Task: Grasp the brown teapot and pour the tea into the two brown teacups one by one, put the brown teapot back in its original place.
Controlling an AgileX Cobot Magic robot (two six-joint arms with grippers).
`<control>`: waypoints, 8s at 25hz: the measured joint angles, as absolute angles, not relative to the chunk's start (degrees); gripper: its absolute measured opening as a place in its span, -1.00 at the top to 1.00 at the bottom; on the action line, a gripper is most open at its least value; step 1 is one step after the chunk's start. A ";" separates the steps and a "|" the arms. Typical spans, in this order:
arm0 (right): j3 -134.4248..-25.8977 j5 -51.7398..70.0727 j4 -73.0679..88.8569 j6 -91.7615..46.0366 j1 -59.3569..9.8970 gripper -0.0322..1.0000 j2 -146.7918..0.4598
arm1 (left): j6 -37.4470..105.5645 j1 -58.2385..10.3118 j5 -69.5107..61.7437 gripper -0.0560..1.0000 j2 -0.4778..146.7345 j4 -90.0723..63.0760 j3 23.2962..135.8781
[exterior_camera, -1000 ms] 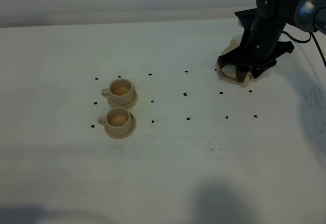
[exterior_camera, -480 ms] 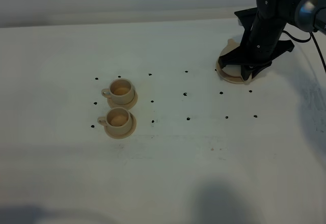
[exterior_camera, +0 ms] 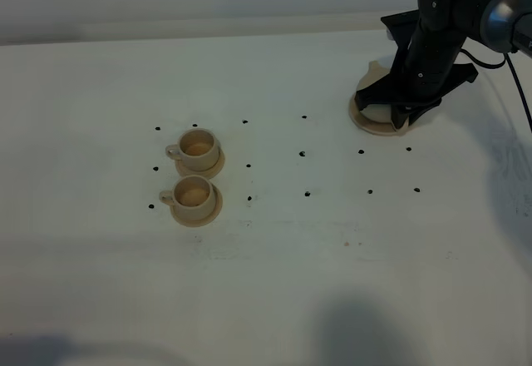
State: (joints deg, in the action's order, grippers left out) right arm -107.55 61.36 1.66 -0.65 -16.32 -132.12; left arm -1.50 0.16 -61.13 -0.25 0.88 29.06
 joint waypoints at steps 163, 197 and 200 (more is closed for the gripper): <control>-107.55 56.21 -1.75 -5.98 -16.86 0.77 -127.19 | -1.50 0.16 -61.13 -0.18 -0.25 0.88 29.06; -81.31 51.10 -2.70 -8.14 -28.01 0.77 -107.61 | -1.50 0.16 -61.13 -0.18 -0.25 0.88 29.06; -80.29 50.55 -3.50 -7.83 -30.91 0.77 -107.37 | -1.50 0.16 -61.13 -0.18 -0.25 0.88 29.06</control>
